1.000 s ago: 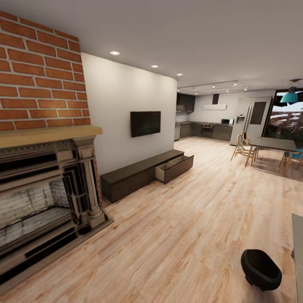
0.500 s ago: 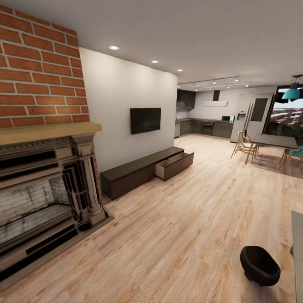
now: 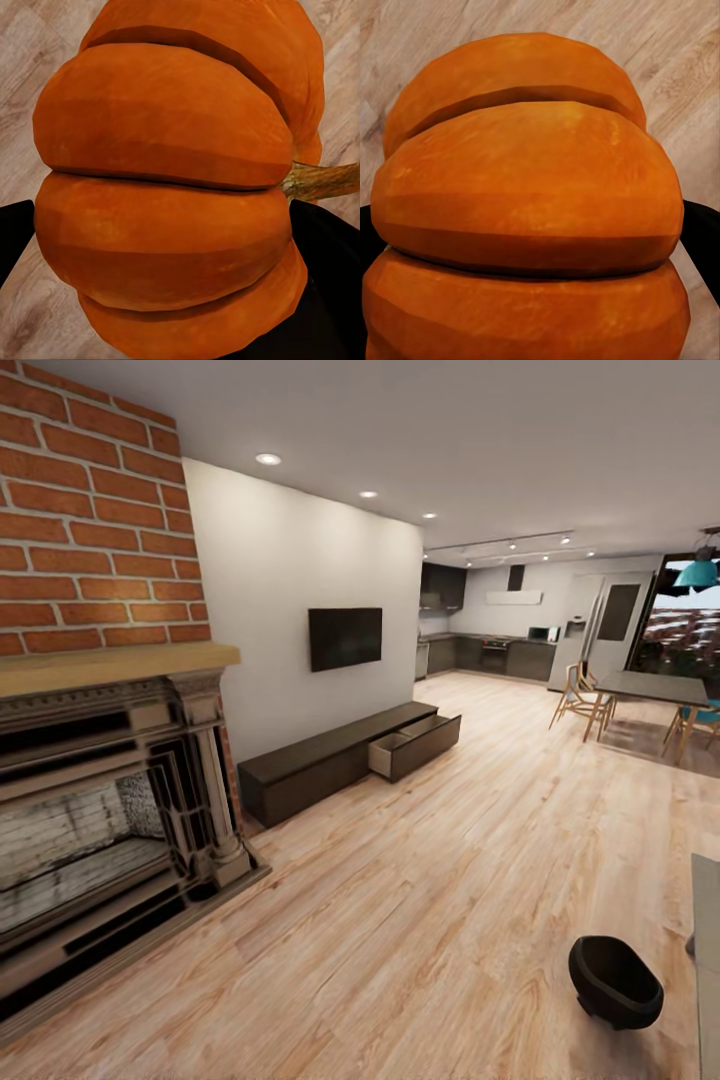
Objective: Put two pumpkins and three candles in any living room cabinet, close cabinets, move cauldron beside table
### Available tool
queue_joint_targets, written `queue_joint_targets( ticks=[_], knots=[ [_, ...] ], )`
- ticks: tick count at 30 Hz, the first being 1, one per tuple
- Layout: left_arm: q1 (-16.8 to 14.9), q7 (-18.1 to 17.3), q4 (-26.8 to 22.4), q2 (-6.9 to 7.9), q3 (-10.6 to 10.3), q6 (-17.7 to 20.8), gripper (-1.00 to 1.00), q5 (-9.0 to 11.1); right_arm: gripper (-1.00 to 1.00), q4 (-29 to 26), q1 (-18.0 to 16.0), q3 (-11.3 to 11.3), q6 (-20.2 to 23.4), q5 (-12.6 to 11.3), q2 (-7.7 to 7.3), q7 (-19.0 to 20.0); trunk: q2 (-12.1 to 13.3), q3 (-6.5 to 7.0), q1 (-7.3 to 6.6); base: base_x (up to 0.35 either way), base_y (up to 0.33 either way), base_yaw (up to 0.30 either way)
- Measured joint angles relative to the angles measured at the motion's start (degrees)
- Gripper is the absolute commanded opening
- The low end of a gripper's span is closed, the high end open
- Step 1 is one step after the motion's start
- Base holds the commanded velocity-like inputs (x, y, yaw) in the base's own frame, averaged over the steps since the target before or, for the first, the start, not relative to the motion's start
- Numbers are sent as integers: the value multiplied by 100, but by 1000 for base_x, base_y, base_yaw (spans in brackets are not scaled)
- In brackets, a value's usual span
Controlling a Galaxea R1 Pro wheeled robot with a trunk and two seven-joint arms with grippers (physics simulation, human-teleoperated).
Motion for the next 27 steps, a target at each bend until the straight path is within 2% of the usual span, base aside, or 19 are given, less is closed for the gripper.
queue_joint_targets(
  ticks=[27],
  knots=[
    [0,0,0,0,0,0,-100,0,-100,0,0,0,-2,2,0,-4,0,-251,0,0,0,0]
  ],
)
